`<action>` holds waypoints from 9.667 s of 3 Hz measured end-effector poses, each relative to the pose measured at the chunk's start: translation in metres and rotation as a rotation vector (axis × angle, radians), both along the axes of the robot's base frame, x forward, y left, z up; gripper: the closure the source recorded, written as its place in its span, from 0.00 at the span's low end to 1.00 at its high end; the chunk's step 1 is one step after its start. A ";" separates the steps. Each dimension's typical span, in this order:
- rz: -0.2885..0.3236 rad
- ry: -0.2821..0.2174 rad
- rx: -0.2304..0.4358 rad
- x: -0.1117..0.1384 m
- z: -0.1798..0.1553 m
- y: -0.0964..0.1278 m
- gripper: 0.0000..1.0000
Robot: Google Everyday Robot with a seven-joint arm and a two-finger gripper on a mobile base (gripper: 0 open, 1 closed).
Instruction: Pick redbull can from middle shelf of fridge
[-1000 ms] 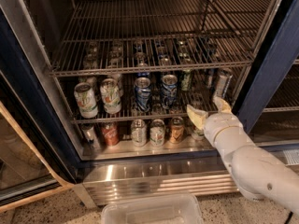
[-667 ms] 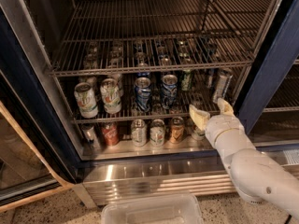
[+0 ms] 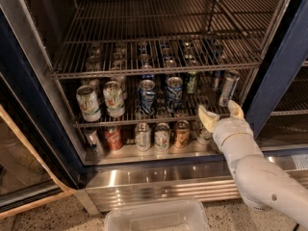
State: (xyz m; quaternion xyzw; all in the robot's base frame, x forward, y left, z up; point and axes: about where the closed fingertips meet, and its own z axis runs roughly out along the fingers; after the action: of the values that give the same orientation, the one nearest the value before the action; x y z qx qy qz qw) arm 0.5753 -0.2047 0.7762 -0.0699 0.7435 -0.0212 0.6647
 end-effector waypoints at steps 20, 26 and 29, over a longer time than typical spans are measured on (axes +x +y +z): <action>-0.268 -0.080 0.070 0.106 -0.021 -0.062 0.40; -0.348 -0.099 0.110 0.131 -0.023 -0.079 0.59; -0.337 -0.089 0.116 0.130 -0.020 -0.076 1.00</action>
Offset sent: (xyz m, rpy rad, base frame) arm 0.0234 -0.0171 0.0018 0.0062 -0.0450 -0.0744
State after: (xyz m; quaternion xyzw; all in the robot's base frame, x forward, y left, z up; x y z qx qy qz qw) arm 0.7049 -0.2808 0.7565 0.0950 0.7145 -0.0922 0.6869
